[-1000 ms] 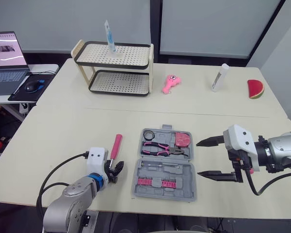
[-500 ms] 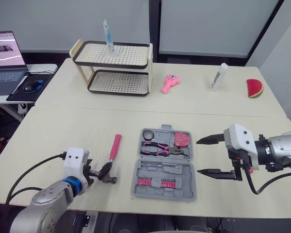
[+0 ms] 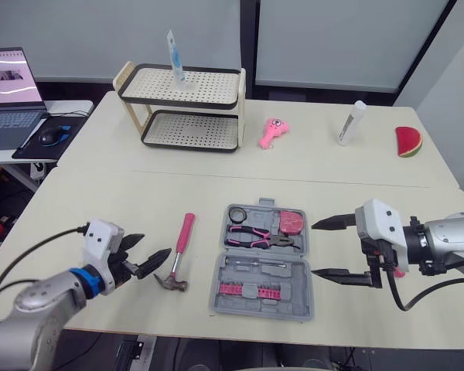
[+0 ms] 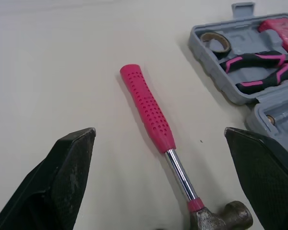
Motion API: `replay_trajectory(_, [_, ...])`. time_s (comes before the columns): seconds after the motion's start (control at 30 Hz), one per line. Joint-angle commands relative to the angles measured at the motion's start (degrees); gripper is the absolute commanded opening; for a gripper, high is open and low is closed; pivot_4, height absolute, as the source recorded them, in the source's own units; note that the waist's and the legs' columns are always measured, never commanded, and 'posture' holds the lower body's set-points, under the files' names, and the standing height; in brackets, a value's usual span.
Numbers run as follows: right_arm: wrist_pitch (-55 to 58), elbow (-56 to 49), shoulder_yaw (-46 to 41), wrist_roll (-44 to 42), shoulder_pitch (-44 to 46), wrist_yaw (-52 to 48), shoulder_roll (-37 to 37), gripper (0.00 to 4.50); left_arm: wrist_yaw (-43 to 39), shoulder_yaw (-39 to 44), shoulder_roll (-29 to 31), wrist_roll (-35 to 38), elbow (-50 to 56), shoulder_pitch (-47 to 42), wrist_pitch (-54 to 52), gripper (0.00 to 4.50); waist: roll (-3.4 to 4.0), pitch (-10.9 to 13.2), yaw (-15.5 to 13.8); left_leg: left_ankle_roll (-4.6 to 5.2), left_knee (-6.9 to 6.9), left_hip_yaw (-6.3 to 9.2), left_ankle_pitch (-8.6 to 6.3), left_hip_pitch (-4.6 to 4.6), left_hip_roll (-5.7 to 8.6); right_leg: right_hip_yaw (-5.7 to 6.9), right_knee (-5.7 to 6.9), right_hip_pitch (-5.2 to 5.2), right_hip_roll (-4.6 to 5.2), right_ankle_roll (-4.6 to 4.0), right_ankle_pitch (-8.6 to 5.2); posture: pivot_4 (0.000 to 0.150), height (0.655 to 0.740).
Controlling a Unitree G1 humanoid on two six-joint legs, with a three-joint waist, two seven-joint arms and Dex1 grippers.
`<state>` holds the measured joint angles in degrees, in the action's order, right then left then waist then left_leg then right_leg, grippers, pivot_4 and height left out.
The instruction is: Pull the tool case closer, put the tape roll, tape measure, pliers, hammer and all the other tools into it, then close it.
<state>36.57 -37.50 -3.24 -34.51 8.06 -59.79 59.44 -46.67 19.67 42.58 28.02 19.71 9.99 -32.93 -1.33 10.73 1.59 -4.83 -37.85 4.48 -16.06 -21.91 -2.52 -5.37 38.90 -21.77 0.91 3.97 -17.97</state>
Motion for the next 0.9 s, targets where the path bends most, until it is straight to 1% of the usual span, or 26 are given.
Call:
replay_trajectory(0.03, [-0.73, -1.89, -1.18, 0.04, -0.10, 0.68, -0.24, 4.50, -7.58, -2.04, 4.96, -3.03, -3.53, -3.09, 8.04, 4.48, 0.05, 0.03, 0.07, 0.00, 0.01, -0.02, 0.00, -0.01, -0.01, -0.03, 0.00, -0.01, -0.01, 0.01, 0.00, 0.150, 0.7350])
replay_trajectory(0.13, [-0.32, -2.55, -1.42, -0.12, -0.49, 1.50, -0.36, 4.50, -14.14, -5.99, 9.40, -7.88, -8.96, -7.44, 18.47, 4.48, 0.09, 0.05, 0.08, 0.00, 0.01, -0.08, 0.00, -0.05, -0.01, -0.10, -0.01, -0.06, 0.00, 0.02, 0.01, 0.150, 0.7350])
replay_trajectory(0.2, [-0.03, -3.02, -1.44, -0.30, -0.65, 2.01, -0.40, 4.50, -16.55, -7.58, 10.54, -9.39, -11.60, -9.60, 22.80, 4.48, 0.10, 0.06, 0.09, 0.00, 0.02, -0.09, 0.00, -0.05, 0.00, -0.09, -0.01, -0.08, -0.01, 0.02, 0.02, 0.150, 0.7350])
replay_trajectory(0.27, [0.93, -3.97, -1.42, -0.90, -0.75, 2.99, -0.71, 4.50, -20.34, -10.49, 12.15, -12.34, -15.01, -13.46, 30.15, 4.48, 0.10, 0.06, 0.08, 0.00, 0.01, -0.10, 0.00, -0.08, -0.01, -0.10, 0.03, -0.12, -0.01, 0.02, 0.03, 0.150, 0.7350])
replay_trajectory(0.33, [2.00, -4.98, -1.10, -1.52, -0.66, 4.14, -1.12, 4.50, -25.60, -13.94, 13.80, -15.25, -19.11, -17.64, 39.36, 4.48, 0.11, 0.06, 0.07, 0.01, 0.02, -0.08, 0.00, -0.09, -0.03, -0.07, 0.05, -0.14, -0.04, 0.02, 0.03, 0.150, 0.7350])
replay_trajectory(0.43, [4.62, -6.89, -0.29, -3.59, -0.10, 6.40, -2.61, 4.50, -33.96, -20.60, 15.11, -20.02, -28.75, -26.89, 56.53, 4.48, 0.12, 0.07, -0.05, 0.01, 0.02, -0.08, 0.00, -0.10, -0.03, -0.06, 0.05, -0.13, -0.08, -0.01, 0.02, 0.150, 0.7350])
replay_trajectory(0.57, [7.74, -8.83, 1.25, -5.49, 1.36, 9.44, -4.61, 4.50, -44.00, -29.43, 13.72, -21.80, -42.73, -39.80, 77.53, 4.48, 0.14, 0.08, 0.05, 0.02, 0.00, -0.07, 0.01, -0.13, -0.05, -0.07, 0.06, -0.17, -0.13, -0.04, 0.04, 0.150, 0.7350])
replay_trajectory(0.63, [8.91, -9.46, 2.13, -6.20, 2.18, 10.77, -5.49, 4.50, -45.73, -35.70, 13.81, -21.57, -49.04, -45.75, 85.62, 4.48, 0.14, 0.08, 0.11, 0.02, -0.02, -0.07, 0.01, -0.15, -0.06, -0.07, 0.08, -0.19, -0.15, -0.04, 0.05, 0.150, 0.7350])
replay_trajectory(0.73, [10.13, -10.42, 3.67, -6.57, 3.02, 12.42, -6.57, 4.50, -45.83, -47.17, 14.40, -22.27, -58.23, -53.96, 97.29, 4.48, 0.14, 0.08, 0.18, 0.03, -0.03, -0.01, 0.01, -0.20, -0.08, -0.06, 0.12, -0.24, -0.20, -0.04, 0.06, 0.150, 0.7350])
replay_trajectory(0.9, [11.43, -11.44, 5.38, -6.62, 3.97, 14.25, -7.56, 4.50, -45.83, -62.55, 11.05, -23.07, -71.43, -65.05, 111.87, 4.48, 0.14, 0.08, 0.31, 0.05, -0.08, 0.04, 0.00, -0.24, -0.07, -0.07, 0.18, -0.29, -0.24, -0.04, 0.06, 0.150, 0.7350])
